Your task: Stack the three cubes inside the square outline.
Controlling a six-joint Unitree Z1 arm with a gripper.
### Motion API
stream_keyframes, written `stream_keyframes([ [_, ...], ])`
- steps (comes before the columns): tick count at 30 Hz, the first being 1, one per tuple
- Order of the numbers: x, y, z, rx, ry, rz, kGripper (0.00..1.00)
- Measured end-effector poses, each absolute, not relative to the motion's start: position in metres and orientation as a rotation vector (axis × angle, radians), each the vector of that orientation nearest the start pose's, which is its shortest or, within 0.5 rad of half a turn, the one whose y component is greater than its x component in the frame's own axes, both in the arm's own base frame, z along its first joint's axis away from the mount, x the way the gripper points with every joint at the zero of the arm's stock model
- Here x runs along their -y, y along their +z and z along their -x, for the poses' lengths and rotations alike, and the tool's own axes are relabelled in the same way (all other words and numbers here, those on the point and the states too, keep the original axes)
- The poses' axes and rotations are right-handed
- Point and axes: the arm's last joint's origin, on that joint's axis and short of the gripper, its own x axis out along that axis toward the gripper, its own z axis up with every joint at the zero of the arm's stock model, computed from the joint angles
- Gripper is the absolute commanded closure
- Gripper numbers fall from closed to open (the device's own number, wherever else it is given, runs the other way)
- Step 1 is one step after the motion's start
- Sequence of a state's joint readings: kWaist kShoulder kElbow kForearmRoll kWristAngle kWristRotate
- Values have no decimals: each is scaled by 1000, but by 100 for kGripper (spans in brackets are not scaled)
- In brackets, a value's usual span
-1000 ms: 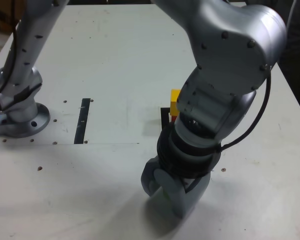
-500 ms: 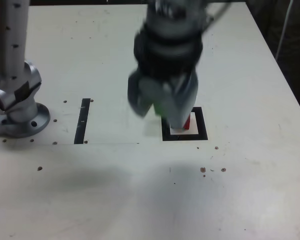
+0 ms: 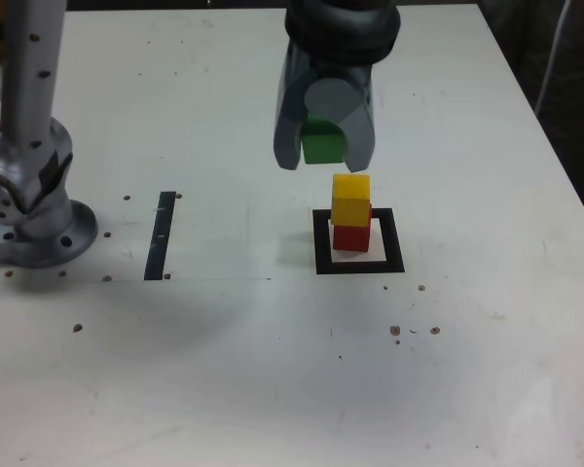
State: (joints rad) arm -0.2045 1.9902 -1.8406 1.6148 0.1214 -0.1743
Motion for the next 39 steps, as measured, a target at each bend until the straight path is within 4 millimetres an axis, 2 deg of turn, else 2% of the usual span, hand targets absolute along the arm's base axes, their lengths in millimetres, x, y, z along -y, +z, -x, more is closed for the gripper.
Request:
stream_keyframes([
  [18, 60, 307, -359, -1769, 98, -135, 99],
  [39, 61, 300, -368, -1776, 60, -118, 97],
])
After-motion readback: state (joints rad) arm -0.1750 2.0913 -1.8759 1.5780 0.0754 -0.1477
